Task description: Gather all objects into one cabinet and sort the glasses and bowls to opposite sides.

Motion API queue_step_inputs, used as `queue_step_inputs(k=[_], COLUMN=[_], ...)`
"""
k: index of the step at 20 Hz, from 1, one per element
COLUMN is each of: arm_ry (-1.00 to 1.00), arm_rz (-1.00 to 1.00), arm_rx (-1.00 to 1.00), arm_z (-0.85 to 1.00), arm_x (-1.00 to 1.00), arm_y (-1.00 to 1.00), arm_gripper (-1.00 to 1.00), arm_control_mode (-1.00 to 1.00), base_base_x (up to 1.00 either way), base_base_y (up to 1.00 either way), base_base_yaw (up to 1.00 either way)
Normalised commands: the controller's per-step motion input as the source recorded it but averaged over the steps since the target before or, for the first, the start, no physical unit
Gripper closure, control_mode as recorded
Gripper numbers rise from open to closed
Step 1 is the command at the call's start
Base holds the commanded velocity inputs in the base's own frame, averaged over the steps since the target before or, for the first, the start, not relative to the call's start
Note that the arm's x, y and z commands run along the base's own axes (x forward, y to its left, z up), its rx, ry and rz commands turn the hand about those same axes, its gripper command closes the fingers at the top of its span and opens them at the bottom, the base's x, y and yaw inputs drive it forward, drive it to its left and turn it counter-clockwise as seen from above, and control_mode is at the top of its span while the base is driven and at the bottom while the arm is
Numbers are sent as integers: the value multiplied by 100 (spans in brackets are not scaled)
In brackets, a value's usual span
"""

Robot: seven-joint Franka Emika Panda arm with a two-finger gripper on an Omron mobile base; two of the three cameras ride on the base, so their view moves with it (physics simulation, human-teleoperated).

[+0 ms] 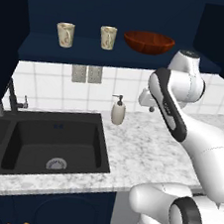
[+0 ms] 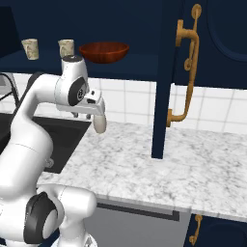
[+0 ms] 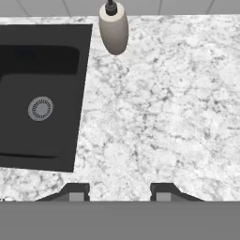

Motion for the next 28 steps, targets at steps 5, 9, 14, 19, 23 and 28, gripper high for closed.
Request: queue_step_inputs(k=[5,9,14,19,23,28], arm_ry=[0,-9,-35,-34,-33,-25], arm_rz=[0,0,0,0,0,0], arm_rx=[1,-3,-11,-1,0,0], arm_z=[0,6,79,92,66,28], arm_x=[0,-39,-77,-59,-81,-87], arm_y=[0,-3,-5,-15,-8,0], arm_gripper=[-100,-100,-100,-100,-100,-100], arm_control_mode=[-100,-100,-100,-100,-100,-100], base_base_x=[0,0,0,0,0,0], base_base_y=[0,0,0,0,0,0], base_base_yaw=[0,0,0,0,0,0])
